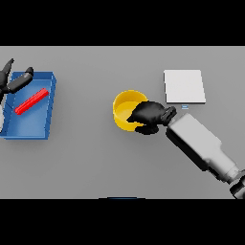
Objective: Pick up the red beaker and tilt it to pour out 1 green nut into yellow bowl. Pick up the yellow bowl and place it on the metallic measuring scale.
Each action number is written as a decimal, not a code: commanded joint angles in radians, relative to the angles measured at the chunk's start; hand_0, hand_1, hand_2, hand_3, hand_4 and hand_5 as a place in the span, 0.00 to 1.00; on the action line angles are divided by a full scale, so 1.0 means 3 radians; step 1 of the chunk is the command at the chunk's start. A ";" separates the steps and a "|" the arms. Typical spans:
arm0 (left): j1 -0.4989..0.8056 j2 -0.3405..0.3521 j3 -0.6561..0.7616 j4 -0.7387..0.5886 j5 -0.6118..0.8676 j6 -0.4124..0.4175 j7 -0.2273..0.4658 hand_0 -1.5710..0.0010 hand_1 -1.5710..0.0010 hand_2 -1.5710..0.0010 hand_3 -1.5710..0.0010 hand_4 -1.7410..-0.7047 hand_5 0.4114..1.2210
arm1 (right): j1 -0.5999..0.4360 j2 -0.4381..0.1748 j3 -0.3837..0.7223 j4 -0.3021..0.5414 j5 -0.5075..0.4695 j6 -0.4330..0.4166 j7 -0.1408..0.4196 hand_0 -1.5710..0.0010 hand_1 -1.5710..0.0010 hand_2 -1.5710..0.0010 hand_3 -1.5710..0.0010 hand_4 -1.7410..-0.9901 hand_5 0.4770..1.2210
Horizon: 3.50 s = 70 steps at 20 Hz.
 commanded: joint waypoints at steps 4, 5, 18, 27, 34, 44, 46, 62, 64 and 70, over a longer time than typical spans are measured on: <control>-0.0025 0.0035 0.0009 0.0043 -0.0002 -0.0037 -0.0022 1.00 1.00 1.00 1.00 0.92 0.37 | -0.0037 -0.0041 -0.0019 -0.0036 -0.0049 0.0173 0.0047 0.15 0.16 0.21 0.32 0.11 0.93; -0.0026 0.0032 -0.0004 -0.0011 -0.0003 -0.0034 0.0007 1.00 1.00 1.00 1.00 0.92 0.37 | -0.0036 -0.0052 -0.0017 -0.0036 -0.0062 0.0194 0.0053 0.12 0.12 0.18 0.30 0.09 0.94; -0.0016 0.0028 0.0015 -0.0031 0.0051 -0.0066 -0.0011 1.00 1.00 1.00 1.00 0.93 0.36 | -0.0088 -0.0381 -0.0292 -0.0712 -0.0305 0.0580 0.0408 0.01 0.01 0.09 0.23 0.00 1.00; -0.0032 -0.0006 0.0054 -0.0076 0.0110 -0.0026 0.0089 1.00 1.00 1.00 1.00 0.88 0.38 | 0.0001 -0.0672 -0.0571 -0.0964 -0.0361 0.0505 0.0638 0.01 0.00 0.04 0.25 0.00 1.00; 0.0019 0.0016 0.0059 -0.0216 0.0146 -0.0037 0.0230 1.00 1.00 1.00 1.00 0.86 0.42 | -0.0185 -0.0805 -0.0784 -0.0277 -0.0282 0.0024 0.0535 0.00 0.00 0.01 0.26 0.00 1.00; 0.0050 -0.0002 0.0024 -0.0329 0.0129 -0.0006 0.0413 1.00 1.00 1.00 1.00 0.85 0.48 | -0.0349 -0.0736 -0.0883 0.0705 -0.0237 -0.0390 0.0337 0.00 0.00 0.09 0.18 0.00 1.00; 0.0056 0.0007 0.0013 -0.0274 0.0085 0.0008 0.0388 1.00 1.00 1.00 1.00 0.85 0.49 | -0.0359 -0.0676 -0.0895 0.0850 -0.0245 -0.0435 0.0337 0.00 0.00 0.11 0.15 0.00 1.00; -0.0007 0.0009 0.0047 -0.0233 0.0163 -0.0069 0.0405 1.00 1.00 1.00 1.00 0.87 0.44 | -0.0349 -0.0616 -0.1007 0.1060 -0.0419 -0.0272 0.0410 0.52 0.57 0.63 0.70 0.30 0.60; 0.0037 -0.0010 0.0036 -0.0248 0.0159 -0.0054 0.0341 1.00 1.00 1.00 1.00 0.87 0.43 | -0.0381 -0.0619 -0.1030 0.1087 -0.0442 -0.0216 0.0448 0.69 0.71 0.76 0.80 0.34 0.52; 0.0052 0.0025 0.0029 -0.0320 0.0147 -0.0058 0.0423 1.00 1.00 1.00 1.00 0.87 0.42 | -0.0386 -0.0642 -0.0952 0.1129 -0.0360 -0.0190 0.0439 0.92 0.92 0.94 0.95 0.44 0.44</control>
